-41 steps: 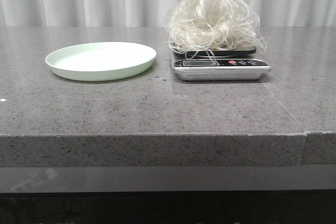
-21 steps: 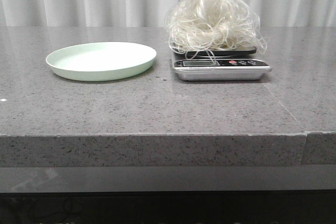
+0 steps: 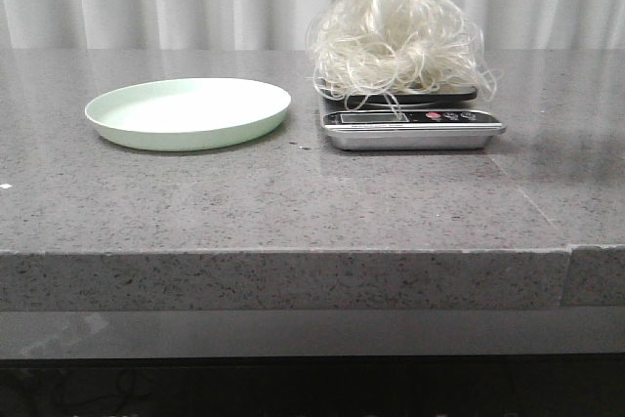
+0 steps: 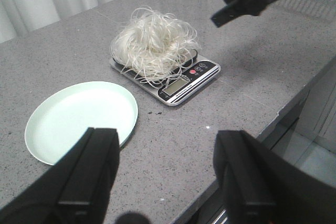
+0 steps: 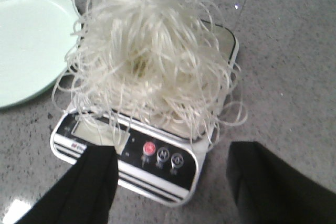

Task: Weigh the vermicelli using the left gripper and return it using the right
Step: 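Lower the right gripper onto the vermicelli on the scale and close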

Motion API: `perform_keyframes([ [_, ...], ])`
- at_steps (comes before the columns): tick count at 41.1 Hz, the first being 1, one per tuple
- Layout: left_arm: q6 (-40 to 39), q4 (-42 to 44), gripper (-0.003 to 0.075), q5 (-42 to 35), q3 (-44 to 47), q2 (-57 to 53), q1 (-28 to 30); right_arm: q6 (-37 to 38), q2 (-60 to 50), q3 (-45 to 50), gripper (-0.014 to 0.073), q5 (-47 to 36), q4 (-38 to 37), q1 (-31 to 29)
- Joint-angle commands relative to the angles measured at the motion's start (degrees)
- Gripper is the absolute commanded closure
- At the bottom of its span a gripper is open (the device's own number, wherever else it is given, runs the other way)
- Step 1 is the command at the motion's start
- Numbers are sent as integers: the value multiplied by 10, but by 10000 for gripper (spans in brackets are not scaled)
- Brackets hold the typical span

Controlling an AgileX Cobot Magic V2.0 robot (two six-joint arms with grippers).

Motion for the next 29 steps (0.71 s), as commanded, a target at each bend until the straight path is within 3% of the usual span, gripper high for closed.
perform_keyframes([
  [1,-6,-8,261,-42,-15,0,-4,-3,29,-63,48,-39,0,2],
  [15,-6,-8,261,-42,-15,0,-4,-3,162,-197,48,-39,33,2],
  [29,-6,-8,261,-42,-15,0,-4,-3,245,-261,61,-33,33,2],
])
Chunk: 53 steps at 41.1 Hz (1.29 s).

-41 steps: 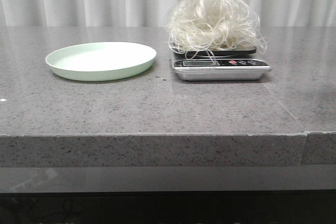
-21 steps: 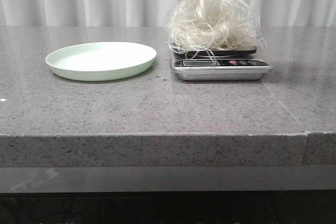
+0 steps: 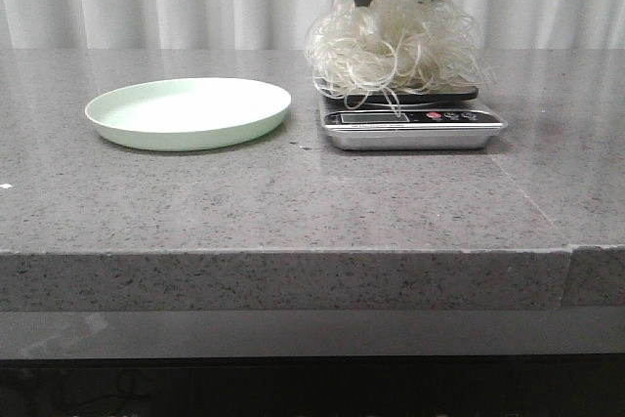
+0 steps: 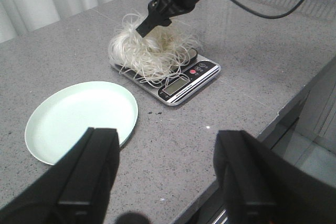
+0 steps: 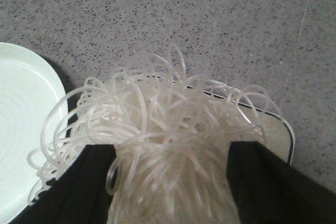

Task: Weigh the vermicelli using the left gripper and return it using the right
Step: 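Lower the right gripper onto the vermicelli on the scale and close, then lift the vermicelli with the right gripper and carry it over the plate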

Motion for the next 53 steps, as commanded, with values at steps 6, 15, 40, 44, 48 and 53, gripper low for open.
perform_keyframes([
  [6,-6,-8,261,-42,-15,0,-4,-2,-8,-30,192,-19,-1,0],
  [15,-6,-8,261,-42,-15,0,-4,-2,-8,-30,407,-18,-1,0],
  [40,-6,-8,261,-42,-15,0,-4,-2,-24,-195,435,32,-1,54],
  [44,-6,-8,261,-42,-15,0,-4,-2,-22,-220,435,10,-1,81],
  [48,-6,-8,261,-42,-15,0,-4,-2,-19,-223,435,-25,-1,111],
  [53,-6,-8,261,-42,-15,0,-4,-2,-6,-223,435,-70,-1,146],
])
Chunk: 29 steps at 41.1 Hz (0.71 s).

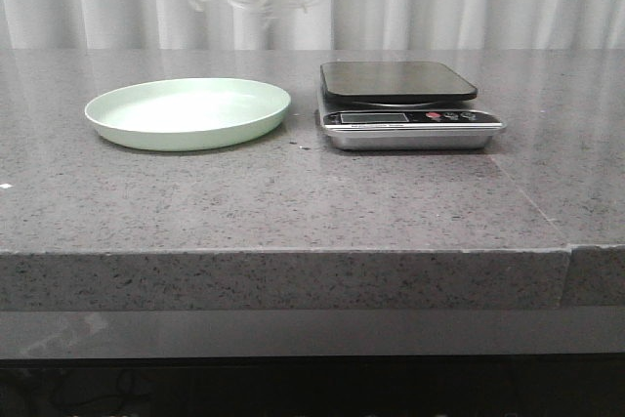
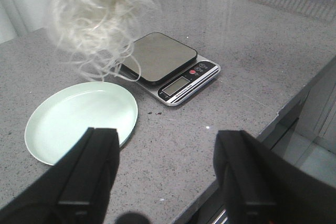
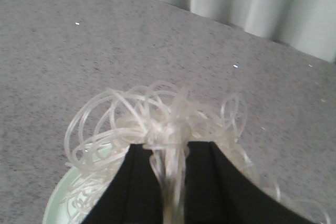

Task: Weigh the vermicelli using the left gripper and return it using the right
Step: 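Lift the vermicelli with the right gripper and carry it over the plate, then lower the vermicelli onto the green plate and open the right gripper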

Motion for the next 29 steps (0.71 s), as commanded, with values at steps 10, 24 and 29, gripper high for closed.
perform_keyframes([
  [10,-6,-8,261,-42,-15,1,-4,-2,36,-23,435,-117,-1,48],
  [24,-6,-8,261,-42,-15,1,-4,-2,100,-23,258,-73,-1,50],
  [29,-6,-8,261,-42,-15,1,-4,-2,97,-23,94,-59,-1,50],
])
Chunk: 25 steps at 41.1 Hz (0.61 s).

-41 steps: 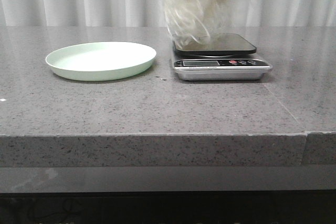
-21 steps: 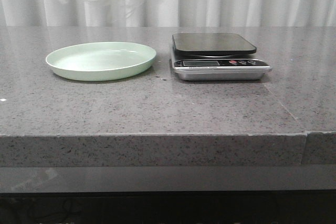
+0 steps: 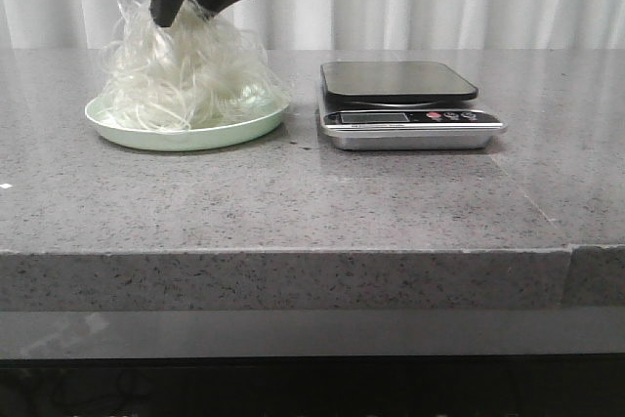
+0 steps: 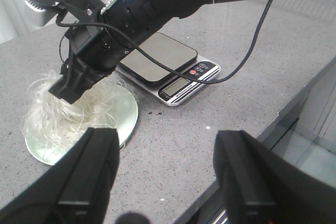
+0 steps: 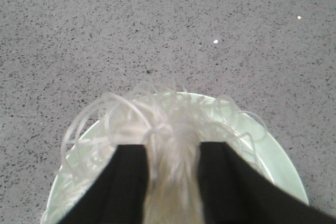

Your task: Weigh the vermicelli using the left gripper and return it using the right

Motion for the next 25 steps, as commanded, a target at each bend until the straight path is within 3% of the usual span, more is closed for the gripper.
perform_keyframes([
  [1,-6,-8,261,-42,-15,1,-4,-2,-46,-20,81,-26,-1,-1],
  [7,-6,-8,261,-42,-15,1,-4,-2,-76,-21,69,2,-1,-6],
  [25,-6,-8,261,-43,-15,1,-4,-2,-242,-14,69,205,-55,-15],
])
